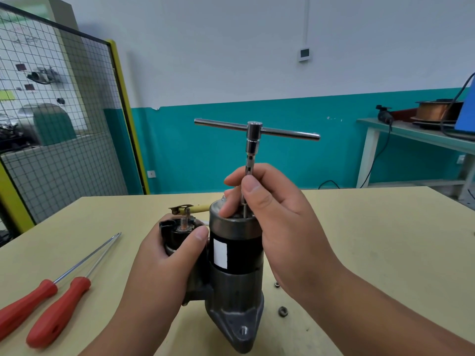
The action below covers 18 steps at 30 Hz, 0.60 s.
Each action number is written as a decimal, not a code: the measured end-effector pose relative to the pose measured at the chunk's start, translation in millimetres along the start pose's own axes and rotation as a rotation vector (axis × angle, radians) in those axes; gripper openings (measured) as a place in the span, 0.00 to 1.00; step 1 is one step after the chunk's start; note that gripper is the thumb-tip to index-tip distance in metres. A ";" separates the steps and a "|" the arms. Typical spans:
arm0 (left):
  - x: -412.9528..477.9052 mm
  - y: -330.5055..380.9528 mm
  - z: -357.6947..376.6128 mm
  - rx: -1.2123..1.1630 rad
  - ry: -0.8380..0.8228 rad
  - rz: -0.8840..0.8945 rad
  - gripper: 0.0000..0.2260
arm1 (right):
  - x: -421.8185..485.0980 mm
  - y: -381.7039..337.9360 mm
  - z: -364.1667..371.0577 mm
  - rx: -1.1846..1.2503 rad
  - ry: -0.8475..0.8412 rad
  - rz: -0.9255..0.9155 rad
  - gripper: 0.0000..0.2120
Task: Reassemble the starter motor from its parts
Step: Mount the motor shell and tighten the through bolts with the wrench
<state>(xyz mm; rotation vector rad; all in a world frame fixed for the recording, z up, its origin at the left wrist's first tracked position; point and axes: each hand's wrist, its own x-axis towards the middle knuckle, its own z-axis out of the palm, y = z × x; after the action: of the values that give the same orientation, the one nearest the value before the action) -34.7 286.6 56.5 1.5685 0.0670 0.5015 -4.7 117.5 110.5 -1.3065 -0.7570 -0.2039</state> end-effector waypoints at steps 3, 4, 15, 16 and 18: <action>0.0 -1.6 -0.7 0.018 0.002 0.015 0.21 | -0.4 0.6 -1.6 0.020 0.000 0.009 0.13; -0.1 -1.8 -0.9 0.018 0.001 0.016 0.21 | -0.3 0.7 -2.0 0.028 0.002 0.013 0.14; 1.1 -3.0 -1.4 0.000 -0.006 0.011 0.19 | 0.5 -0.5 -0.3 -0.002 0.002 0.011 0.11; 1.5 -2.9 -1.2 0.002 -0.003 0.012 0.20 | 0.2 -0.8 -0.6 0.004 -0.002 0.015 0.12; 1.5 -2.6 -0.8 0.006 0.006 0.013 0.21 | -0.1 -0.7 -1.4 0.022 -0.006 0.021 0.13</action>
<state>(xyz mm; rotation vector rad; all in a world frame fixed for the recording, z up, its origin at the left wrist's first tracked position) -33.0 288.1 54.4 1.5742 0.0626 0.5166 -4.6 115.9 110.9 -1.2944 -0.7481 -0.1744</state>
